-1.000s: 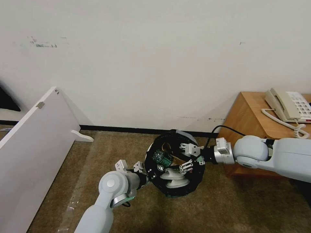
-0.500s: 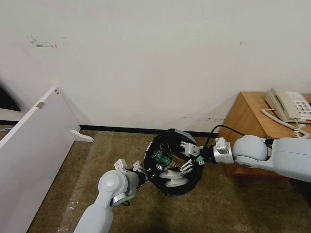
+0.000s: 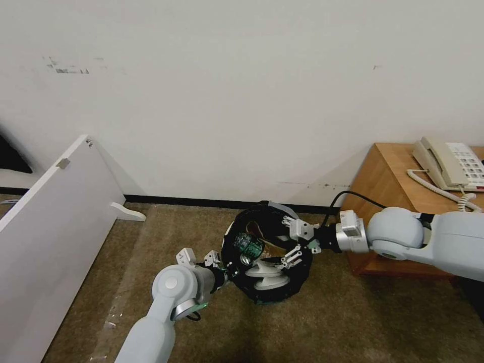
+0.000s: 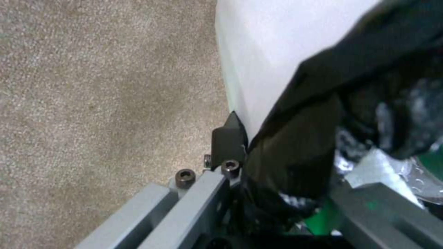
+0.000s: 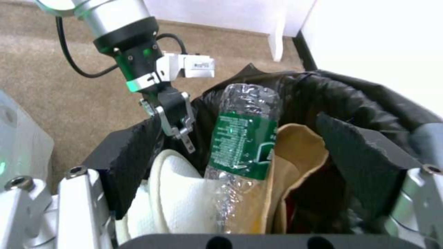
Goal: Pick up the trash bin and place the garbage on the floor into it.
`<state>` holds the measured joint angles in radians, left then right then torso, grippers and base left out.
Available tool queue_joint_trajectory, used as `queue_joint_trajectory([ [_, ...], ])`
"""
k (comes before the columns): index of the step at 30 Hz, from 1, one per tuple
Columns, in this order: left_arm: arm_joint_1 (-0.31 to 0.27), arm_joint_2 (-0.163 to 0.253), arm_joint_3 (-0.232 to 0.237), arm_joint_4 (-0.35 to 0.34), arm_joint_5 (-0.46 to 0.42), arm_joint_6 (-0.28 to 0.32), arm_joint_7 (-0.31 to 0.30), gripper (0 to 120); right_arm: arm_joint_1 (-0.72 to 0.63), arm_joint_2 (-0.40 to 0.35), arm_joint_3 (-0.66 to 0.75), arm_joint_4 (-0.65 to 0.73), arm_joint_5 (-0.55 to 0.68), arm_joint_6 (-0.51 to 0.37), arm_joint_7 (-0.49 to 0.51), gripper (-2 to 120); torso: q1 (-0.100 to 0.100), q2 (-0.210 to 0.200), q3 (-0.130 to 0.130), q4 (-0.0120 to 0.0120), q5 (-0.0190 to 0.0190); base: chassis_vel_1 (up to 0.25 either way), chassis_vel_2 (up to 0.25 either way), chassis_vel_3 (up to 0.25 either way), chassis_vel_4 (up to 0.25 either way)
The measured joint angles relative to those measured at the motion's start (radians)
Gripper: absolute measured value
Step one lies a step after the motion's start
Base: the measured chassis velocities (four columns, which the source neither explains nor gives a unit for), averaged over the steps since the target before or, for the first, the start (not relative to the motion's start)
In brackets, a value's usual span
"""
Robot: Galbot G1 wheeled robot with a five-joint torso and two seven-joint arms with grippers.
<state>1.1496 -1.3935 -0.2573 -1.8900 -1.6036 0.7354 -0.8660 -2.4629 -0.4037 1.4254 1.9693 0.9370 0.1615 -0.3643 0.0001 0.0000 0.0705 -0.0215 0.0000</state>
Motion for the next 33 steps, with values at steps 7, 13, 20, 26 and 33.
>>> queue_joint_trajectory([
  [7, 0.0, -0.007, -0.001, 0.007, 0.011, 0.0, 0.001, 0, 0.057, 0.048, -0.04, 0.036, 0.004, -0.005, 0.0, 88, 0.0, 0.0, 0.0, 0.0001, 0.0, 0.0, 0.0, 0.0, 0.0],
  [13, -0.006, -0.017, -0.003, 0.022, 0.022, 0.0, 0.001, 0, 0.096, 0.09, -0.061, 0.073, 0.009, -0.012, -0.009, 88, 0.0, 0.0, 0.0, 0.0001, 0.0, 0.0, 0.0, 0.0, 0.0],
  [20, -0.003, -0.01, -0.012, 0.028, 0.03, 0.0, 0.003, 0, 0.157, 0.14, -0.08, 0.12, 0.036, -0.022, -0.021, 88, 0.0, 0.0, 0.0, 0.0001, 0.0, 0.0, 0.0, 0.0, 0.0],
  [26, 0.011, 0.014, -0.017, 0.004, 0.031, 0.0, 0.004, 0, 0.192, 0.172, -0.078, 0.16, 0.072, -0.026, -0.024, 88, 0.0, 0.0, 0.0, 0.0001, 0.0, 0.0, 0.0, 0.0, 0.0],
  [33, 0.028, 0.055, -0.036, -0.015, 0.034, 0.0, 0.007, 0, 0.213, 0.202, -0.063, 0.206, 0.108, -0.031, -0.016, 90, 0.0, 0.0, 0.0, 0.0001, -0.0001, 0.0, 0.0, 0.0, 0.0],
])
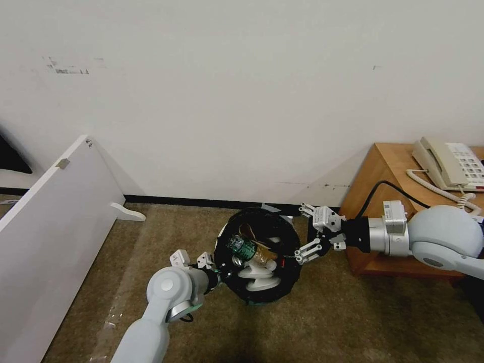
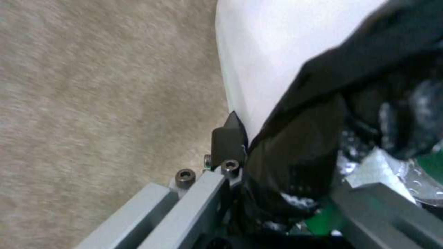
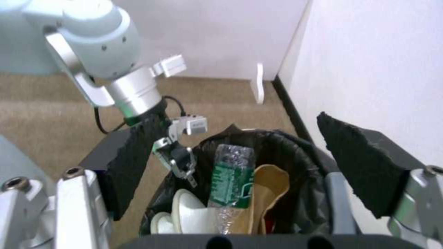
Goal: Pick up the trash bin and place the garbage on the floor into it.
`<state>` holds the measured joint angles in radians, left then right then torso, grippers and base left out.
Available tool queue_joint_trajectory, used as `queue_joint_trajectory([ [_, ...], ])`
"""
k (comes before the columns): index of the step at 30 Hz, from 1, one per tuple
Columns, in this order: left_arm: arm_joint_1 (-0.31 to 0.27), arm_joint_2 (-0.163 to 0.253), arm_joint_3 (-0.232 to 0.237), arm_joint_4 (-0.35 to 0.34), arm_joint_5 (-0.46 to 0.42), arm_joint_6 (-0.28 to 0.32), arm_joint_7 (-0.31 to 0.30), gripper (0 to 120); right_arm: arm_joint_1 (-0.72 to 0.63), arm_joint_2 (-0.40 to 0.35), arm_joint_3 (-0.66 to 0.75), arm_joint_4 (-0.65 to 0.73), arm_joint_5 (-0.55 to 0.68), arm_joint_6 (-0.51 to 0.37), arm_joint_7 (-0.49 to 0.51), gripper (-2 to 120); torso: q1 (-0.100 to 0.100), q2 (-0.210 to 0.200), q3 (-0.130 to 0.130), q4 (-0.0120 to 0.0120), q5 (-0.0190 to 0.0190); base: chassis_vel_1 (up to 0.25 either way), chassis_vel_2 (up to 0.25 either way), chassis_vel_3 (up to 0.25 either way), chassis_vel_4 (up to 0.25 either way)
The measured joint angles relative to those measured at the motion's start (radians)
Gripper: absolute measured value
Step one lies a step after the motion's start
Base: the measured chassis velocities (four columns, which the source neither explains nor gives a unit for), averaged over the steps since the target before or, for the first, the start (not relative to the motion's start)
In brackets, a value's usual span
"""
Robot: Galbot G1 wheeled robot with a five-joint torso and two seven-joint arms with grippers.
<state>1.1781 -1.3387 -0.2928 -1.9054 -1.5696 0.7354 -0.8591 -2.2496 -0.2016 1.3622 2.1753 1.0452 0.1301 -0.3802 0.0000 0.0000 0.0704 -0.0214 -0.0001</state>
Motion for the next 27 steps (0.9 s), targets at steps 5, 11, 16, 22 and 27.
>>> queue_joint_trajectory([
  [5, 0.023, 0.039, -0.022, -0.029, 0.01, 0.0, 0.008, 0, 0.02, 0.03, 0.013, 0.021, 0.035, -0.003, 0.031, 93, 0.0, 0.0, 0.0, 0.0001, -0.0001, 0.0, 0.0, 0.0, 0.0],
  [11, 0.035, 0.064, -0.053, -0.051, 0.033, 0.0, 0.015, 0, 0.021, 0.061, 0.017, 0.035, 0.055, -0.009, 0.078, 98, 0.0, 0.0, 0.0, 0.0001, -0.0001, 0.0, 0.0, 0.0, 0.0],
  [16, 0.053, 0.087, -0.094, -0.075, 0.045, 0.0, 0.021, 0, 0.012, 0.097, 0.016, 0.035, 0.036, -0.01, 0.1, 100, 0.0, 0.0, 0.0, 0.0001, 0.0, 0.0, 0.0, 0.0, 0.0],
  [22, 0.081, 0.108, -0.139, -0.102, 0.045, 0.0, 0.025, 0, 0.008, 0.175, 0.005, 0.038, -0.004, -0.004, 0.113, 100, 0.0, 0.0, 0.0, 0.0001, 0.0001, 0.0, 0.0, 0.0, 0.0],
  [27, 0.115, 0.114, -0.168, -0.131, 0.053, 0.0, 0.032, 0, 0.01, 0.266, -0.018, 0.061, -0.05, -0.003, 0.113, 100, 0.0, 0.0, 0.0, -0.0002, 0.0, 0.0, 0.0, 0.0, 0.0],
])
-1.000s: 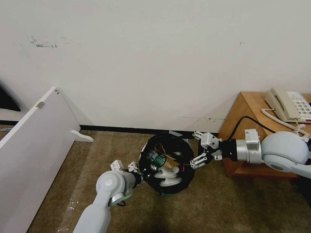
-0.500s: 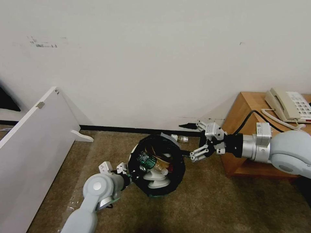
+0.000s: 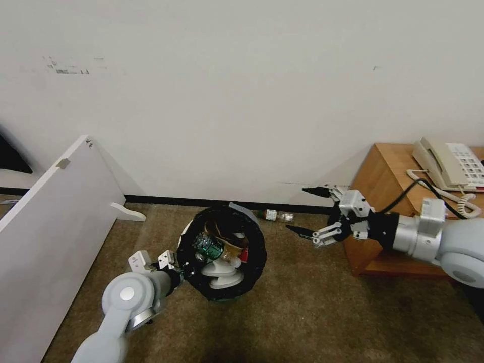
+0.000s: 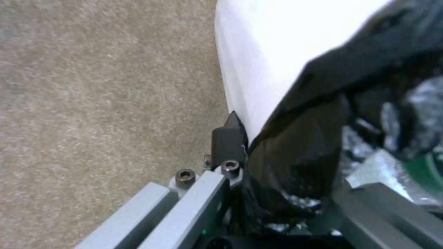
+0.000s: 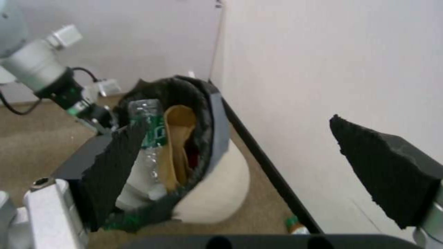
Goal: Pick up the trash bin and place the garbage on the floor into it.
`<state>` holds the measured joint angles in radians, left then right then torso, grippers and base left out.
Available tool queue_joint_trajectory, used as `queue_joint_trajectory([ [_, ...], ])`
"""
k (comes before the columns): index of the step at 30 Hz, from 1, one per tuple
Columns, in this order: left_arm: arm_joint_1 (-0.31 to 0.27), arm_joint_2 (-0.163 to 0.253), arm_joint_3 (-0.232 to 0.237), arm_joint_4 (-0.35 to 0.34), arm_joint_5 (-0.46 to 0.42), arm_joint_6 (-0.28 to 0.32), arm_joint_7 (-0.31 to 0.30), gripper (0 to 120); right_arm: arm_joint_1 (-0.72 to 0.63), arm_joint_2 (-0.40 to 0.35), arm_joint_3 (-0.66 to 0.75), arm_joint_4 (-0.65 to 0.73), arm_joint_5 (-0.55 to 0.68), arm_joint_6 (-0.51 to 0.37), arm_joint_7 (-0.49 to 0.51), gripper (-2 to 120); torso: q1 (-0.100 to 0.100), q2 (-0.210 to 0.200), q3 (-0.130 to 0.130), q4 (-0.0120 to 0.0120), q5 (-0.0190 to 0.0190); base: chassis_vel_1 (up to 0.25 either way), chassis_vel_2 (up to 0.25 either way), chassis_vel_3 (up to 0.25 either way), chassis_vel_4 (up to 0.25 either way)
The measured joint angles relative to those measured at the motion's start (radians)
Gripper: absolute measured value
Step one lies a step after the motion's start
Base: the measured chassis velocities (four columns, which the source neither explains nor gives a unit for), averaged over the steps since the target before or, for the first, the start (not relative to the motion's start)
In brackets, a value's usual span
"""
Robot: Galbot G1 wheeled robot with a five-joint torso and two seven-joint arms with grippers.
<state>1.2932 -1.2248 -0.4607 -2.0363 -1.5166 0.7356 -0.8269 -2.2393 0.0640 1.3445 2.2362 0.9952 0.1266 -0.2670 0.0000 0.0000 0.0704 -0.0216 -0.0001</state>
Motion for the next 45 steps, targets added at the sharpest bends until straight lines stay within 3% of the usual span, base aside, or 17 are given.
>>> queue_joint_trajectory([
  [8, 0.103, 0.001, -0.039, -0.073, 0.063, 0.0, 0.043, 0, 0.054, 0.176, -0.096, 0.024, -0.105, 0.0, -0.009, 100, 0.0, 0.0, 0.0, 0.0005, -0.0001, 0.0, 0.0, 0.0, 0.0],
  [9, 0.125, -0.003, -0.044, -0.094, 0.078, 0.0, 0.051, 0, 0.097, 0.233, -0.161, 0.028, -0.142, 0.0, -0.015, 100, 0.0, 0.0, 0.0, 0.0006, -0.0003, 0.0, 0.0, 0.0, 0.0],
  [10, 0.125, -0.003, -0.044, -0.094, 0.078, 0.0, 0.051, 0, 0.097, 0.233, -0.161, 0.028, -0.142, 0.0, -0.015, 100, 0.0, 0.0, 0.0, 0.0006, -0.0003, 0.0, 0.0, 0.0, 0.0],
  [11, 0.145, -0.008, -0.047, -0.115, 0.095, 0.0, 0.059, 0, 0.167, 0.309, -0.244, 0.028, -0.195, 0.0, -0.028, 100, 0.0, 0.0, 0.0, -0.0001, 0.0002, 0.0, 0.0, 0.0, 0.0],
  [12, 0.145, -0.008, -0.047, -0.115, 0.095, 0.0, 0.059, 0, 0.167, 0.309, -0.244, 0.028, -0.195, 0.0, -0.028, 100, 0.0, 0.0, 0.0, -0.0001, 0.0002, 0.0, 0.0, 0.0, 0.0],
  [14, 0.174, -0.013, -0.049, -0.149, 0.122, 0.0, 0.069, 0, 0.281, 0.44, -0.371, 0.03, -0.277, -0.005, -0.043, 100, 0.0, 0.0, 0.0, 0.0001, 0.0004, 0.0, 0.0, 0.0, 0.0],
  [15, 0.174, -0.013, -0.049, -0.149, 0.122, 0.0, 0.069, 0, 0.281, 0.44, -0.371, 0.03, -0.277, -0.005, -0.043, 100, 0.0, 0.0, 0.0, 0.0001, 0.0004, 0.0, 0.0, 0.0, 0.0],
  [16, 0.177, -0.013, -0.047, -0.154, 0.127, 0.0, 0.07, 0, 0.3, 0.481, -0.392, 0.031, -0.301, -0.007, -0.054, 100, 0.0, 0.0, 0.0, 0.0008, 0.0003, 0.0, 0.0, 0.0, 0.0],
  [18, 0.187, -0.009, -0.044, -0.166, 0.142, 0.0, 0.076, 0, 0.322, 0.575, -0.419, 0.032, -0.373, -0.008, -0.095, 100, 0.0, 0.0, 0.0, -0.0002, -0.0001, 0.0, 0.0, 0.0, 0.0],
  [20, 0.199, -0.012, -0.046, -0.175, 0.156, 0.0, 0.085, 0, 0.335, 0.616, -0.436, 0.029, -0.4, -0.008, -0.114, 100, 0.0, 0.0, 0.0, -0.0002, 0.0, 0.0, 0.0, 0.0, 0.0],
  [24, 0.221, -0.025, -0.05, -0.189, 0.192, 0.0, 0.099, 0, 0.344, 0.671, -0.461, 0.028, -0.428, -0.008, -0.137, 100, 0.0, 0.0, 0.0, 0.0004, 0.0, 0.0, 0.0, 0.0, 0.0],
  [45, 0.221, -0.029, -0.047, -0.183, 0.282, 0.0, 0.145, 0, 0.354, 0.761, -0.468, 0.037, -0.463, -0.031, -0.162, 100, 0.0, 0.0, 0.0, 0.0002, 0.0, 0.0, 0.0, 0.0, 0.0],
])
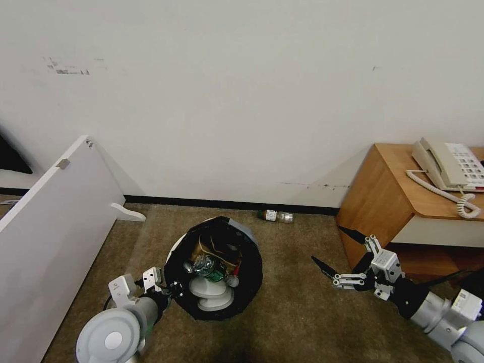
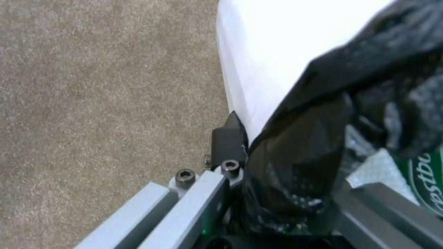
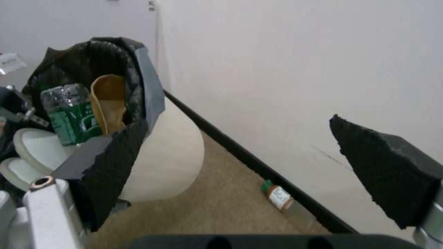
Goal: Pick up the trash bin and place the garbage on the floor into it.
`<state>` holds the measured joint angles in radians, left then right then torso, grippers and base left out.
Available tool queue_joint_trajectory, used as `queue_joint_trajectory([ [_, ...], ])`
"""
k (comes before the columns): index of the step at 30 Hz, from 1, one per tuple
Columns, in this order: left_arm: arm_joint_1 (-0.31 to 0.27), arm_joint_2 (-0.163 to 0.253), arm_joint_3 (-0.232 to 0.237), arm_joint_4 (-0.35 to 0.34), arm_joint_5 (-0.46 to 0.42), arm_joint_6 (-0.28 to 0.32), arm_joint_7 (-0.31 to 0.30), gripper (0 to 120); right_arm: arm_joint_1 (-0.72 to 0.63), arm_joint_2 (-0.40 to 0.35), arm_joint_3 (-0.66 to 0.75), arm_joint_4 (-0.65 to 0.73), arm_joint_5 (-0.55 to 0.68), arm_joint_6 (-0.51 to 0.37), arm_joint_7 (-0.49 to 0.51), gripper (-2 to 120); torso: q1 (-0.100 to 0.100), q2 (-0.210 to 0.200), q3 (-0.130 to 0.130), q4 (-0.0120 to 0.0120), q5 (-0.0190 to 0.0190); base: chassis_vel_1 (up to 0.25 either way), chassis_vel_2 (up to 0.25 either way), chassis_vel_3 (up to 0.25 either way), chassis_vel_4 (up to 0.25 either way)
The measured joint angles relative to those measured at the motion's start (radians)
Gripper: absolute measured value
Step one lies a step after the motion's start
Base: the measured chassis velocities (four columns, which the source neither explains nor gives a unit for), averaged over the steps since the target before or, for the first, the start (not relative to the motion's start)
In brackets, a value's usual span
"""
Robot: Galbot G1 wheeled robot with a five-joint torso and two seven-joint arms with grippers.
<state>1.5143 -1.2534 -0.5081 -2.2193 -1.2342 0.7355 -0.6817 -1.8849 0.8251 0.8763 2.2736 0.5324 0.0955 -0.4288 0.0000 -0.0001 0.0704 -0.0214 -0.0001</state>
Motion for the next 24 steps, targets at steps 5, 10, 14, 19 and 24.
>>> queue_joint_trajectory([
  [5, -0.002, -0.001, 0.001, 0.002, 0.006, 0.0, 0.001, 0, -0.005, 0.013, 0.01, 0.003, -0.007, -0.001, -0.002, 100, 0.0, 0.0, 0.0, 0.0, 0.0001, 0.0, 0.0, 0.0, 0.0],
  [10, -0.001, -0.002, 0.003, 0.008, 0.011, 0.0, 0.008, 0, -0.016, 0.019, 0.023, 0.006, -0.009, -0.001, -0.007, 100, 0.0, 0.0, 0.0, 0.0001, 0.0001, 0.0, 0.0, 0.0, 0.0],
  [14, -0.002, -0.003, 0.011, 0.013, 0.022, 0.0, 0.015, 0, -0.022, 0.026, 0.035, 0.009, -0.022, -0.001, -0.029, 100, 0.0, 0.0, 0.0, 0.0, 0.0, 0.0, 0.0, 0.0, 0.0],
  [19, -0.002, -0.003, 0.014, 0.014, 0.027, 0.0, 0.019, 0, -0.023, 0.034, 0.04, 0.01, -0.031, -0.002, -0.037, 100, 0.0, 0.0, 0.0, 0.0, 0.0001, 0.0, 0.0, 0.0, 0.0],
  [24, 0.003, -0.001, 0.013, 0.014, 0.033, 0.0, 0.024, 0, -0.02, 0.043, 0.041, 0.009, -0.042, -0.008, -0.048, 100, 0.0, 0.0, 0.0, 0.0, 0.0001, 0.0, 0.0, 0.0, 0.0],
])
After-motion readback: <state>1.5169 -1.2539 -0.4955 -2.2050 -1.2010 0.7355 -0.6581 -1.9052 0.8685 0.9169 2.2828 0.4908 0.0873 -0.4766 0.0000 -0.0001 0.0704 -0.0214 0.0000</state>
